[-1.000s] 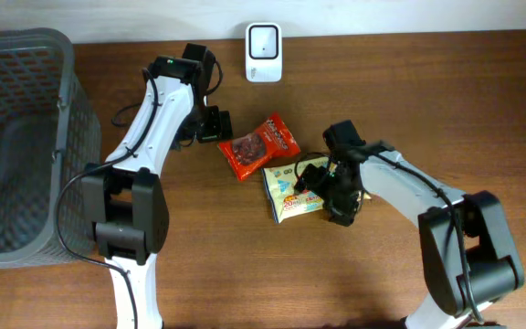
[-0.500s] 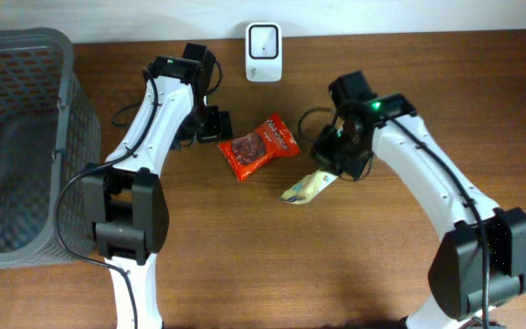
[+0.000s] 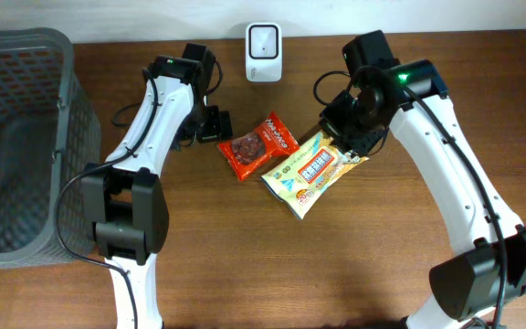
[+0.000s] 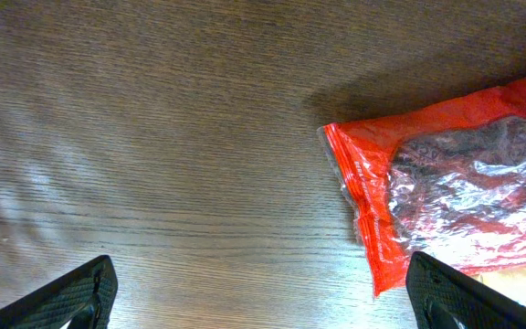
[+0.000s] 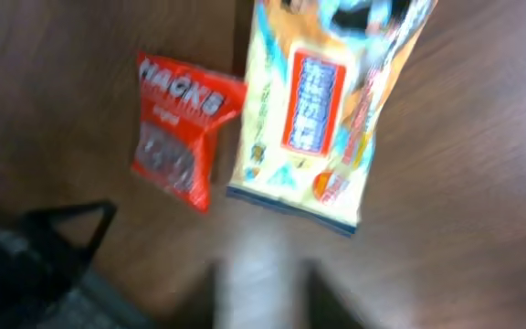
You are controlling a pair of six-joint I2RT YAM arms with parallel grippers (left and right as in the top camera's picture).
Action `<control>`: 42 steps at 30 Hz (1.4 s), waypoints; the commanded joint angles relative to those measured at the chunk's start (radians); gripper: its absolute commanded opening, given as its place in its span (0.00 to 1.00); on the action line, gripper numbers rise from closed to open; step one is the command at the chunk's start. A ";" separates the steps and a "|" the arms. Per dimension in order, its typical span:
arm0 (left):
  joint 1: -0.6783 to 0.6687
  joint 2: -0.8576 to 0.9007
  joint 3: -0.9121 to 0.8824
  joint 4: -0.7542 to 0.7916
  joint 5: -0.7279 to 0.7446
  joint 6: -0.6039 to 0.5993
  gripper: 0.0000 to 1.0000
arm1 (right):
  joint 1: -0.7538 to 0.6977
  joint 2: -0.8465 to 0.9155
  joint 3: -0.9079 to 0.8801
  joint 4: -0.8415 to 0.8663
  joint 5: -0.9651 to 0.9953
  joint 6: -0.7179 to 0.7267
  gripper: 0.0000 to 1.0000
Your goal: Scan the item barcode
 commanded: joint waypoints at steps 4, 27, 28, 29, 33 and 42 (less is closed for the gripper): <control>0.003 -0.002 0.008 -0.001 -0.010 -0.002 0.99 | 0.040 0.003 -0.134 0.027 0.147 -0.381 0.82; 0.003 -0.002 0.008 -0.001 -0.010 -0.002 0.99 | 0.003 -0.014 -0.451 0.355 0.344 -0.066 0.04; 0.003 -0.002 0.008 -0.001 -0.010 -0.002 0.99 | 0.006 -0.015 -0.342 0.191 0.461 0.018 0.04; 0.003 -0.002 0.008 0.000 -0.010 -0.002 0.99 | 0.007 -0.015 -0.248 0.065 0.544 0.076 0.04; 0.003 -0.002 0.008 -0.001 -0.010 -0.002 0.99 | 0.006 -0.015 -0.038 -0.205 0.749 0.161 0.04; 0.003 -0.002 0.008 -0.001 -0.010 -0.002 0.99 | 0.006 0.095 -0.047 -0.203 0.693 0.122 0.04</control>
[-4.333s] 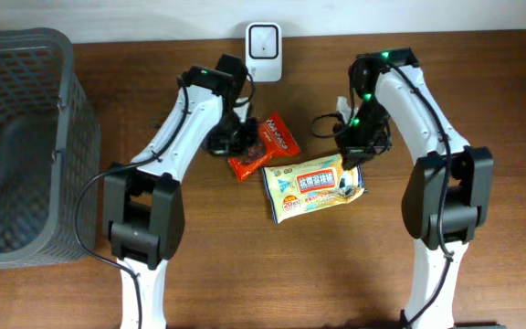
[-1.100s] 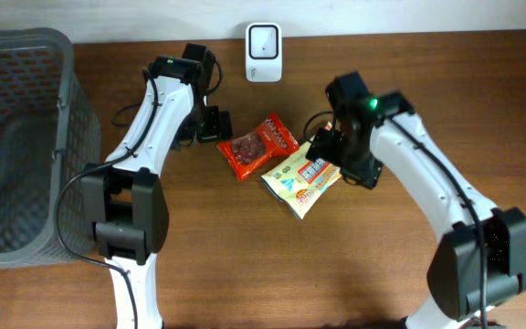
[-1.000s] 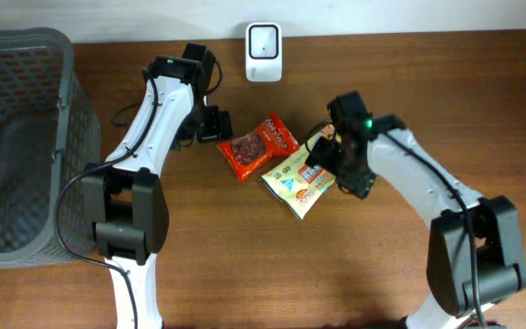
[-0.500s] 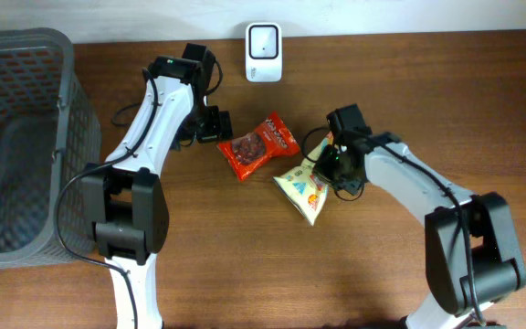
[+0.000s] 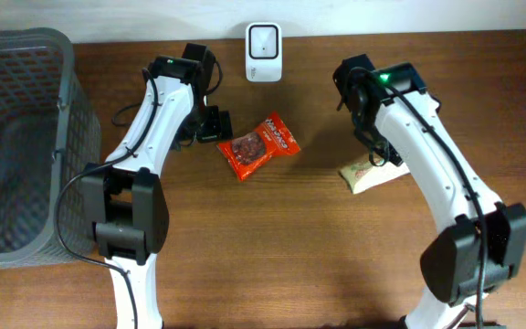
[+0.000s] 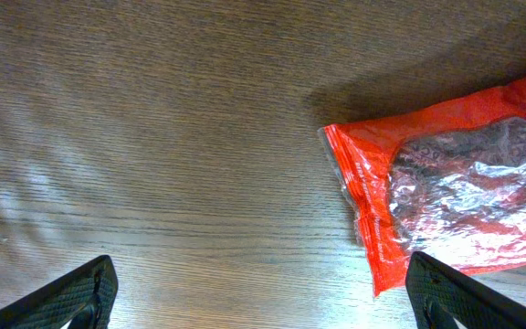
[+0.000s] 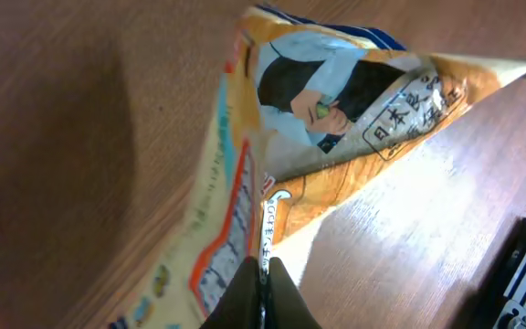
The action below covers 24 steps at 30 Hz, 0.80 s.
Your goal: Scan the item barcode
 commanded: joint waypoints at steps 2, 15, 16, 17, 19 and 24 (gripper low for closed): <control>0.003 -0.002 0.008 -0.001 -0.010 -0.002 0.99 | -0.001 0.016 0.003 0.018 -0.036 -0.060 0.04; 0.003 -0.002 0.008 -0.001 -0.010 -0.002 0.99 | -0.352 0.048 0.003 0.271 -0.509 -1.118 0.99; 0.003 -0.002 0.008 -0.001 -0.010 -0.002 0.99 | -0.399 0.072 0.003 0.276 -0.592 -1.227 0.99; 0.003 -0.002 0.008 -0.001 -0.010 -0.002 0.99 | -0.459 0.113 0.003 0.291 -0.626 -1.294 0.99; 0.003 -0.002 0.008 -0.001 -0.010 -0.002 0.99 | -0.517 0.166 0.003 0.314 -0.629 -1.344 0.99; 0.003 -0.002 0.008 -0.001 -0.010 -0.002 0.99 | -0.556 0.291 0.001 0.278 -0.730 -1.479 0.99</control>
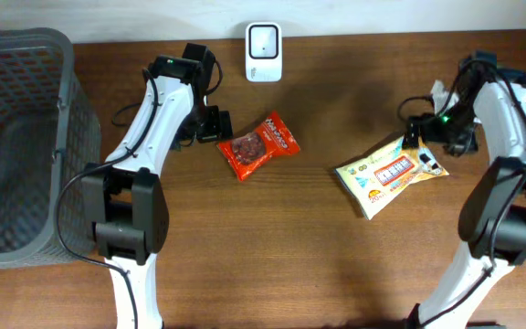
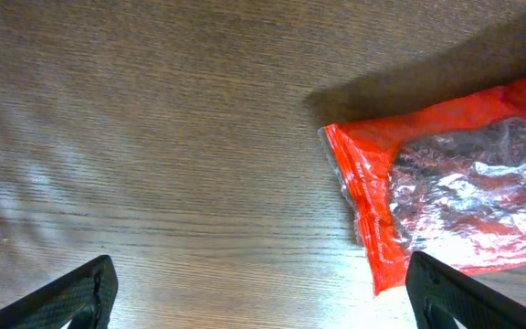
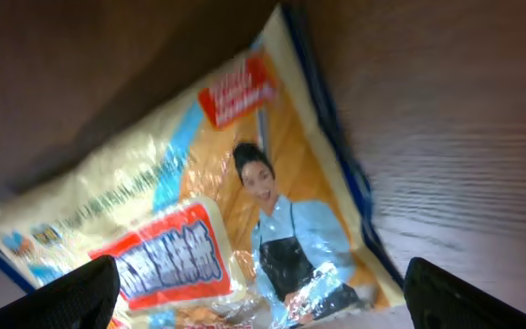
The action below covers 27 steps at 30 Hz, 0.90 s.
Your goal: Scan the item barcode
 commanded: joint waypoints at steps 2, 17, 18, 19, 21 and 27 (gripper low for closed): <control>0.003 -0.002 0.008 -0.001 -0.010 -0.002 0.99 | 0.015 0.121 0.000 -0.015 -0.080 -0.089 0.96; 0.003 -0.002 0.008 -0.001 -0.010 -0.002 0.99 | 0.184 0.166 -0.065 0.005 -0.593 0.413 0.04; 0.003 -0.002 0.008 -0.001 -0.010 -0.002 0.99 | 0.180 0.154 -0.063 0.040 -0.767 0.413 0.04; 0.003 -0.002 0.008 -0.001 -0.010 -0.002 0.99 | 0.179 0.145 -0.060 0.064 -0.866 0.415 0.04; 0.003 -0.002 0.008 -0.001 -0.010 -0.002 0.99 | 0.179 0.129 -0.044 0.135 -0.972 0.481 0.04; 0.003 -0.002 0.008 -0.001 -0.010 -0.002 0.99 | 0.185 0.111 0.015 0.087 -0.665 0.524 0.04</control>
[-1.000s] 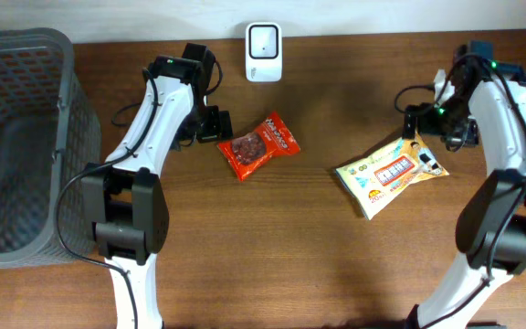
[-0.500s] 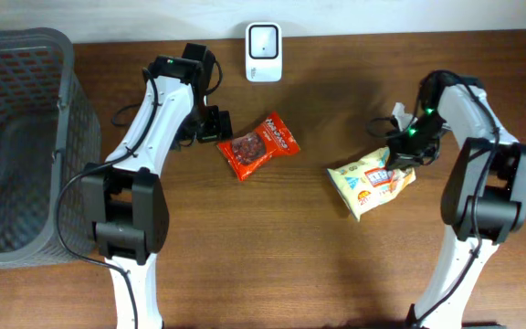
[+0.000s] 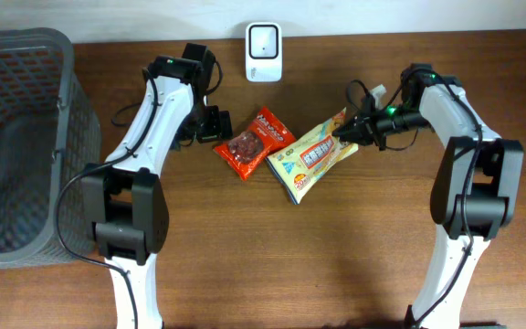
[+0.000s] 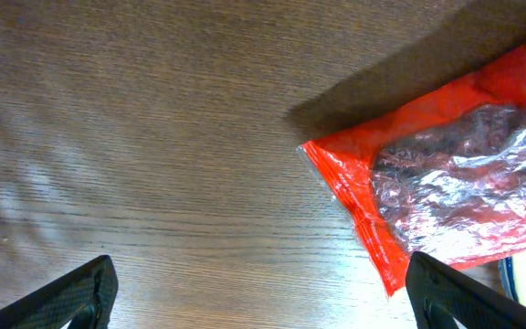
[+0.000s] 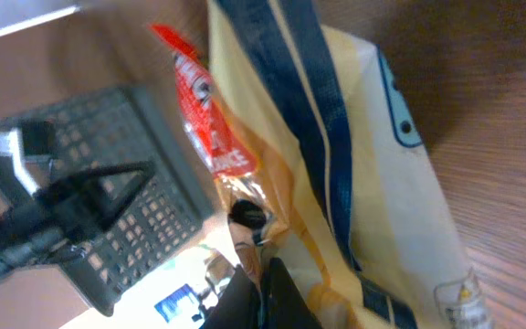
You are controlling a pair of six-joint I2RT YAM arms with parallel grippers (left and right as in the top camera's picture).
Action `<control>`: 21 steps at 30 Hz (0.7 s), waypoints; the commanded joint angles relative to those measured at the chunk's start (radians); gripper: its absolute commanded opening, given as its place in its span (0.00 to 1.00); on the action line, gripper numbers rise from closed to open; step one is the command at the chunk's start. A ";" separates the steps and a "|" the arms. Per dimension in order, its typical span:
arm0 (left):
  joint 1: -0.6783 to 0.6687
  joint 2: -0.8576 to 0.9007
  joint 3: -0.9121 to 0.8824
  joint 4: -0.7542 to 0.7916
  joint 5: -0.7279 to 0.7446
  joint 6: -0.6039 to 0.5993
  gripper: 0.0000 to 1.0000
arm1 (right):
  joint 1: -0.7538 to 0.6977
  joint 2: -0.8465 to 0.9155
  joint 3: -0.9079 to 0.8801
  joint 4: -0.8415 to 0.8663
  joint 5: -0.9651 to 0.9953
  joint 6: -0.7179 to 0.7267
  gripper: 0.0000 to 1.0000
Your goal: Scan the item barcode
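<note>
A yellow snack bag (image 3: 310, 159) lies slantwise at mid-table, its left end against a red snack bag (image 3: 252, 143). My right gripper (image 3: 348, 133) is shut on the yellow bag's upper right edge; in the right wrist view the bag (image 5: 373, 183) fills the frame above the closed gripper (image 5: 263, 291). The red bag (image 4: 455, 178) sits to the right in the left wrist view, reaching the right fingertip (image 4: 455, 294). My left gripper (image 4: 258, 297) stands open over bare wood, just left of the red bag. A white scanner (image 3: 263, 40) stands at the table's back edge.
A grey mesh basket (image 3: 16, 146) takes up the left side of the table. The left arm (image 3: 158, 110) reaches along the basket's right side toward the back. A small object shows at the right edge.
The right gripper was open over the yellow bag lying flat at the right. Now it is shut on the bag's edge, and the bag lies further left, against the red bag, which shifted slightly left.
At first the yellow bag lay beside the red one with the right gripper at its upper end. Then the gripper was shut on it further right. Then the bag lay flat at the right, released. Now it is gripped again beside the red bag. The left gripper stayed open throughout.
</note>
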 commanded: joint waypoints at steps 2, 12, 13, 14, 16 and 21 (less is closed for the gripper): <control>0.003 -0.002 0.008 -0.001 -0.010 -0.002 0.99 | 0.027 -0.076 0.030 -0.088 0.393 -0.055 0.04; 0.003 -0.002 0.008 -0.001 -0.010 -0.002 0.99 | 0.078 -0.103 0.011 -0.148 0.807 -0.204 0.99; 0.003 -0.002 0.008 -0.001 -0.010 -0.002 0.99 | 0.082 -0.093 -0.008 -0.127 0.739 -0.222 0.99; 0.003 -0.002 0.008 -0.001 -0.010 -0.002 0.99 | 0.087 -0.088 -0.029 -0.106 0.687 -0.247 0.99; 0.003 -0.002 0.008 -0.001 -0.010 -0.002 0.99 | 0.108 -0.076 -0.087 -0.043 0.642 -0.255 0.99; 0.003 -0.002 0.008 -0.001 -0.010 -0.002 0.99 | 0.176 -0.072 -0.258 0.150 0.613 -0.251 0.79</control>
